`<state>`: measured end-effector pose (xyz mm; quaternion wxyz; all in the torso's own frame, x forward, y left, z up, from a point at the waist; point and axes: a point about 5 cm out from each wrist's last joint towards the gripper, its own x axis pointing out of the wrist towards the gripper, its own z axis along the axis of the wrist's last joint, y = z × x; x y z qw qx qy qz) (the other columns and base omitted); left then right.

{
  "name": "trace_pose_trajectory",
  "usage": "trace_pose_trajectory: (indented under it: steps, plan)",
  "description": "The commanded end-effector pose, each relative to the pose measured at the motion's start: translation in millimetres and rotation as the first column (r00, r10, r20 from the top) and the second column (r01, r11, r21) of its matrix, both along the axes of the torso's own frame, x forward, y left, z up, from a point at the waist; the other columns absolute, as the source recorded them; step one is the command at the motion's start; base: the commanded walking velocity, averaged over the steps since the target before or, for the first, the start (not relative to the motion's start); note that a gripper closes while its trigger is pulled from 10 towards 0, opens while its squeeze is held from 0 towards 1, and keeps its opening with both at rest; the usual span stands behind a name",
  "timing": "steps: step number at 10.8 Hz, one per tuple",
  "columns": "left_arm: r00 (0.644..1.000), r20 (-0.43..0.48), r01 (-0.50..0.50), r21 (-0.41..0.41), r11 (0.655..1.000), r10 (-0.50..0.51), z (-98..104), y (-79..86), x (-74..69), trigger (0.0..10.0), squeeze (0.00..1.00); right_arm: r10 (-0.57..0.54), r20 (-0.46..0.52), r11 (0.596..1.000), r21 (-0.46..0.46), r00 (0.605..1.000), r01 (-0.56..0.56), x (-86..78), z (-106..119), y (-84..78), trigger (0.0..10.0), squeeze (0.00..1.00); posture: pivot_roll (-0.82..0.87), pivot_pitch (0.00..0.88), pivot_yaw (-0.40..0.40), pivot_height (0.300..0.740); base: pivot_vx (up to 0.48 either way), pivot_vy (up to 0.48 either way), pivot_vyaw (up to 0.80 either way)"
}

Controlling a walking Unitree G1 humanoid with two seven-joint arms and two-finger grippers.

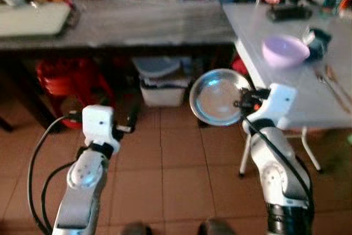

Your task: Setting the table

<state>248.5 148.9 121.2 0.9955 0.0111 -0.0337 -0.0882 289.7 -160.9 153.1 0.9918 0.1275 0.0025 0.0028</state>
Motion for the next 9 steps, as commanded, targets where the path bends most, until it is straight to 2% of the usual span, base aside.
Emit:
trace_pose_trajectory:
  steps: [1,3,7,9]
  plan:
    - [1.000,0.006,0.014,-0.002,1.000,-0.014,1.2,-6.3,1.4,10.0,0.00,-0.011,0.011,1.000,-0.024,1.000,0.011,-0.5,1.3,-5.5,10.0,0.00,-0.04,0.066,0.024,0.740,0.480,0.000,0.00]
    - [1.000,0.011,0.012,0.002,1.000,-0.012,2.4,-8.3,2.4,10.0,0.00,0.025,0.030,0.997,-0.069,0.999,-0.023,0.8,4.1,-1.3,10.0,0.00,-0.04,0.072,0.024,0.740,0.480,0.000,0.24]
    - [1.000,0.010,0.016,-0.002,1.000,-0.016,1.3,-11.5,2.7,10.0,0.00,0.040,0.042,0.996,-0.079,0.998,-0.036,1.7,4.4,0.7,10.0,0.00,-0.04,0.075,0.026,0.740,0.480,0.000,0.80]
    - [1.000,0.012,0.021,0.000,1.000,-0.021,1.5,-12.6,2.5,10.0,0.00,0.033,0.045,0.997,-0.071,0.998,-0.030,1.0,3.4,0.5,10.0,0.00,-0.05,0.078,0.026,0.740,0.480,0.000,0.28]
